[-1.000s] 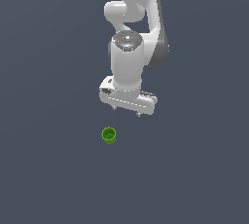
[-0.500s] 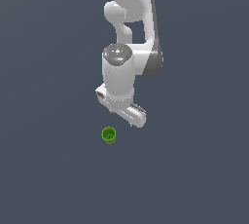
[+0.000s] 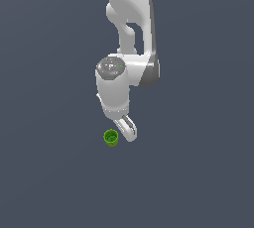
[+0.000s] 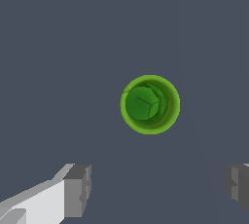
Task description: Pick up the object and move it to a goal position.
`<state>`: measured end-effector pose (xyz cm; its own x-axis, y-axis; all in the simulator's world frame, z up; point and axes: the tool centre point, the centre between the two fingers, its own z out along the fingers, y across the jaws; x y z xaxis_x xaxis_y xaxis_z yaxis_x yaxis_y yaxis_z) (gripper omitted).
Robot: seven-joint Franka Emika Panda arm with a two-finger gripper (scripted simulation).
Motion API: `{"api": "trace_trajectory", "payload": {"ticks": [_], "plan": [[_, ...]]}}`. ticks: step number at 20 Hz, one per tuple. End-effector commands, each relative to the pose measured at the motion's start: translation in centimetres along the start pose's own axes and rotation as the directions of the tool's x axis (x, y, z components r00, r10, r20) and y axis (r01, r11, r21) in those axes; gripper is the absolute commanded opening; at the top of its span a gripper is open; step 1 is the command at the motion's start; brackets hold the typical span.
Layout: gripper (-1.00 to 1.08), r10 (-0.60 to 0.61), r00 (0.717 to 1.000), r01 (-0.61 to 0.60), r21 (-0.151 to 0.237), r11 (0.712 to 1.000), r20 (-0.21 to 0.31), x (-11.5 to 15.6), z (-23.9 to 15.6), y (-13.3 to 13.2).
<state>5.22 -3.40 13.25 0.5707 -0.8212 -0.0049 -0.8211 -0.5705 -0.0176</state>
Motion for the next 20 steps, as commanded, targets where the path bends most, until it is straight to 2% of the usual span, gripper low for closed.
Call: {"api": "trace_trajectory", "payload": {"ticks": [1,5,11,20], "plan": [[1.0,0.081,0.997,-0.081,-0.002,0.997,0.0,0.6,0.6,0.1],[1.0,0.205,0.979,-0.205,-0.006,0.979,-0.001,1.6,1.6,0.2],[1.0,0.36,0.933,-0.36,-0.01,0.933,-0.006,2.9,2.8,0.4],[1.0,0.482,0.876,-0.482,-0.013,0.876,-0.012,3.9,3.8,0.6]]}}
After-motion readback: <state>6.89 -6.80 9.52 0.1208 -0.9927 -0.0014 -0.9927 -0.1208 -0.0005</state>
